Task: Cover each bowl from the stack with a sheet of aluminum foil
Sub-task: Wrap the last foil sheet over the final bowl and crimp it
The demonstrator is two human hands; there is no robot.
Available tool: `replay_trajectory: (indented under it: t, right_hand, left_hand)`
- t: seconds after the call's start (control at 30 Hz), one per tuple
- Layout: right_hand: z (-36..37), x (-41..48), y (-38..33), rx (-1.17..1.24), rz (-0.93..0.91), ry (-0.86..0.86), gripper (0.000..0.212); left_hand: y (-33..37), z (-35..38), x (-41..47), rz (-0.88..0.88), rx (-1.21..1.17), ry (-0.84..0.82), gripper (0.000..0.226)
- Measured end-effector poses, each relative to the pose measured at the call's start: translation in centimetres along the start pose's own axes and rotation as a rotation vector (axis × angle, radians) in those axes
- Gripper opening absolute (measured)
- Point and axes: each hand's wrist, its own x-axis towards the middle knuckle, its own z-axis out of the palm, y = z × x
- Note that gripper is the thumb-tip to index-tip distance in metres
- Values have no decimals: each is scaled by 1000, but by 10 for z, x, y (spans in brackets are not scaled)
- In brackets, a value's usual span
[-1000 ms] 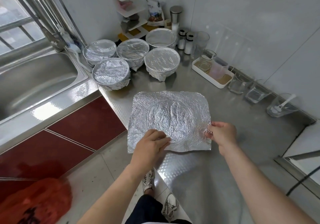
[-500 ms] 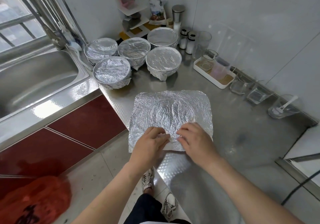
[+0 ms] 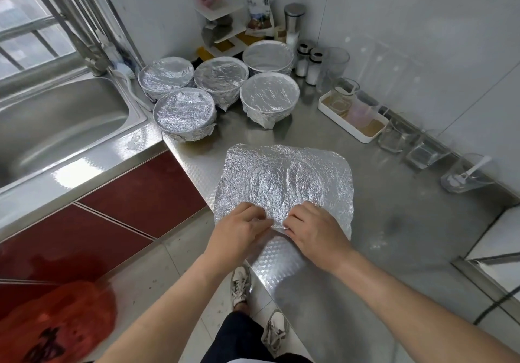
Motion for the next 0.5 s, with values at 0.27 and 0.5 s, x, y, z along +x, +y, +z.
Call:
replay_trajectory:
  t: [0.27,0.5]
  right_hand:
    - [2,4,1,-104,-97,-36,17]
    - [0,7,12,-125,-103,-49,21]
  left_hand:
    - [-3,1,9,100,26,6,45]
    - [1,15,18,188,60,15,20]
